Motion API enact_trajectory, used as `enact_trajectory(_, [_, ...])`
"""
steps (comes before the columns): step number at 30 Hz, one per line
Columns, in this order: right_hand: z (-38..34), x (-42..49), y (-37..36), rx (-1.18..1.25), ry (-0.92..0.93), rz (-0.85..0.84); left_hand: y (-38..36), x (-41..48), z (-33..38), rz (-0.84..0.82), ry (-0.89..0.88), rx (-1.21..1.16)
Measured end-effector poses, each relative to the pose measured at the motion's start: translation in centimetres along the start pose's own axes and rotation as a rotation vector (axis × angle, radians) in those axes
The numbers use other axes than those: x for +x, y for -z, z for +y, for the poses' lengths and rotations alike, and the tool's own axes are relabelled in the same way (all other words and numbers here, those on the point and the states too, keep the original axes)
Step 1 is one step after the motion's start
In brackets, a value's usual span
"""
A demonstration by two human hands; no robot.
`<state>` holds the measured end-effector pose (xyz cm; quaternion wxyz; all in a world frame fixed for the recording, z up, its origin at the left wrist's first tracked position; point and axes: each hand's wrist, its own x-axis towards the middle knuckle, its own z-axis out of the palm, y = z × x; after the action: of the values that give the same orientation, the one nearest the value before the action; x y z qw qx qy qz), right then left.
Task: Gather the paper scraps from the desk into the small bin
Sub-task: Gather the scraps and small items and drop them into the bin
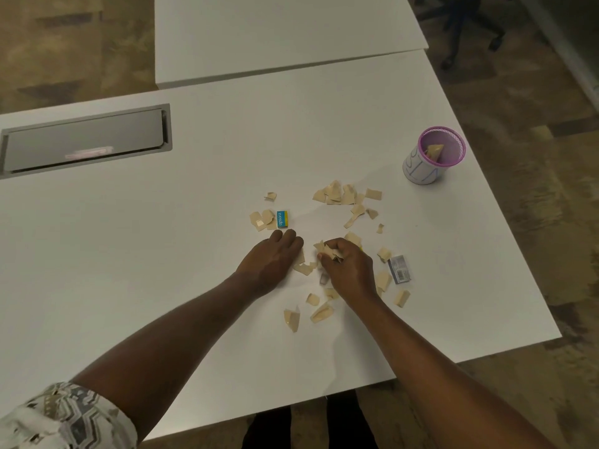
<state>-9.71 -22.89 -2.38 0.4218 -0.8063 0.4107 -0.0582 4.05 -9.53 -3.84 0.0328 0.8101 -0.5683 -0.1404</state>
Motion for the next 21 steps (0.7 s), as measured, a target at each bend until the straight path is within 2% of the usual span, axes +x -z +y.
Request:
enact_trajectory(6, [0.3,0.3,0.3,0.046,-0.039,-0.011,0.2,0.7,0.5,0.026,0.015,-0.019])
enact_trajectory(9, [0.4,0.5,0.8,0.137,-0.092,-0.005,0.6,1.1,0.8,0.019,0.09,-0.088])
enact_trajectory(14, [0.9,0.9,2.2,0.392,-0.216,-0.017,1.5,2.0,1.4,0.154,0.359,-0.428])
enact_trajectory(16, [1.0,1.2,3.0,0.468,-0.249,-0.014,2.1,2.7,2.1,0.213,0.416,-0.532])
enact_trajectory(21, [1.5,3.1,6.1,0.643,-0.351,0.043,4.8,5.6,4.9,0.235,0.525,-0.783])
